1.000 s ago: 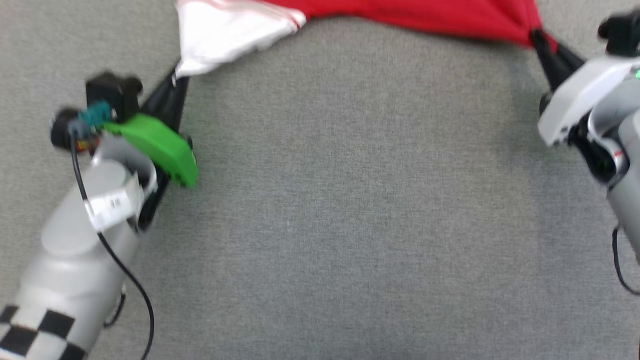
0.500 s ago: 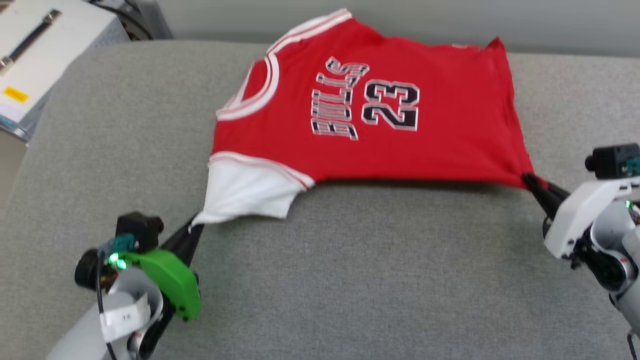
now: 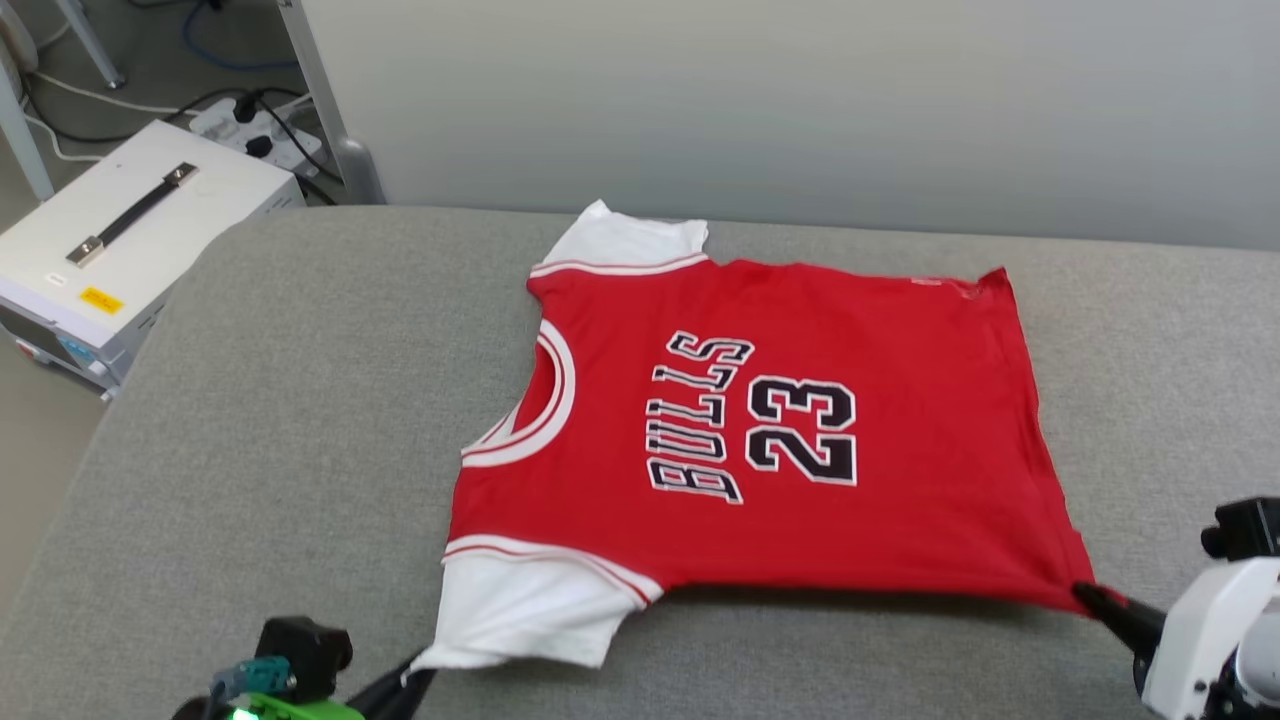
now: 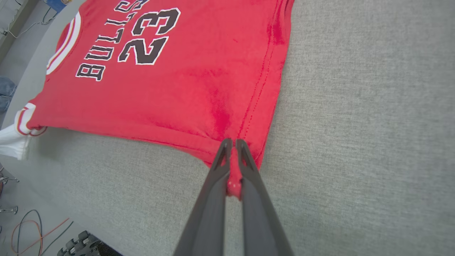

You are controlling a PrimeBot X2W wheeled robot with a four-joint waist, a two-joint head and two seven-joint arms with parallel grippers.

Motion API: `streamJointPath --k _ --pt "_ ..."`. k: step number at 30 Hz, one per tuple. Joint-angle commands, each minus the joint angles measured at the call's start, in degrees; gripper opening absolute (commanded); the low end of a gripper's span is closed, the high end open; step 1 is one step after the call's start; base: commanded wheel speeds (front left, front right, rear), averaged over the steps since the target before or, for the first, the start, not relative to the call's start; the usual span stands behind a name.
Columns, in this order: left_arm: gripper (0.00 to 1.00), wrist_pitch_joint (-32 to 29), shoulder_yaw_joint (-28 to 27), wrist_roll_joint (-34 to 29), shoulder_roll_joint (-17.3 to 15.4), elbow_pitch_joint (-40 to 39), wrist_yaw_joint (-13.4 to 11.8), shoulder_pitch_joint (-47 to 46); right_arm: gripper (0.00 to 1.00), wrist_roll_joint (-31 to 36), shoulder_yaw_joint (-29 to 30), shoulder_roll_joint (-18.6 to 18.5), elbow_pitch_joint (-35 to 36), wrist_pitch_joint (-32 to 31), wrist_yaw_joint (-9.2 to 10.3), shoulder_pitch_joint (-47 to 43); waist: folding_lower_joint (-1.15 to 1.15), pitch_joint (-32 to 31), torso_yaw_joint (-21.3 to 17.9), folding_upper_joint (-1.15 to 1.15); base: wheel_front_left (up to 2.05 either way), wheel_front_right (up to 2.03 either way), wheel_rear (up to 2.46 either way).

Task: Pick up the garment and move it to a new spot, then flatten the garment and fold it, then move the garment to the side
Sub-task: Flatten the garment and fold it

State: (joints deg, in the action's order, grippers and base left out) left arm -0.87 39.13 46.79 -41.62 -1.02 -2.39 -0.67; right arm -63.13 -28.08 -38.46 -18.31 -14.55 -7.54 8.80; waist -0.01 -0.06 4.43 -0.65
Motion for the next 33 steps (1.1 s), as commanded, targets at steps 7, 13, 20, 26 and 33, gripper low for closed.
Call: streamJointPath --k 7,13,20,26,33 --pt "0.0 -2.9 1.4 2.5 -3.2 -6.3 -1.2 5.6 0.0 -0.7 3.9 -2.5 9.3 -3.3 0.05 -11.1 0.01 -1.1 -0.8 0.65 0.0 0.0 0.0" --pt "0.0 0.3 -1.4 2.5 -2.3 -8.2 -3.4 4.4 0.0 1.5 9.1 -1.8 14.1 -4.9 0.05 -14.3 0.01 0.5 -1.7 0.65 0.0 0.0 0.0" --pt "0.0 3.9 -4.8 0.4 -0.5 -8.7 -5.0 -1.3 0.0 4.4 14.6 1.2 19.0 -7.4 0.05 -12.0 0.01 3.4 -2.1 0.65 0.0 0.0 0.0" --pt "0.0 4.5 -5.4 -1.0 1.7 -6.8 -4.4 -7.6 0.0 9.1 17.9 4.0 19.2 -10.2 0.05 -8.2 0.01 6.7 -2.2 0.65 0.0 0.0 0.0" --pt "0.0 5.1 -5.3 -1.7 5.3 -0.9 -2.8 -14.4 0.0 13.6 20.0 8.0 16.7 -13.1 0.05 -1.9 0.01 11.1 -2.7 0.65 0.0 0.0 0.0"
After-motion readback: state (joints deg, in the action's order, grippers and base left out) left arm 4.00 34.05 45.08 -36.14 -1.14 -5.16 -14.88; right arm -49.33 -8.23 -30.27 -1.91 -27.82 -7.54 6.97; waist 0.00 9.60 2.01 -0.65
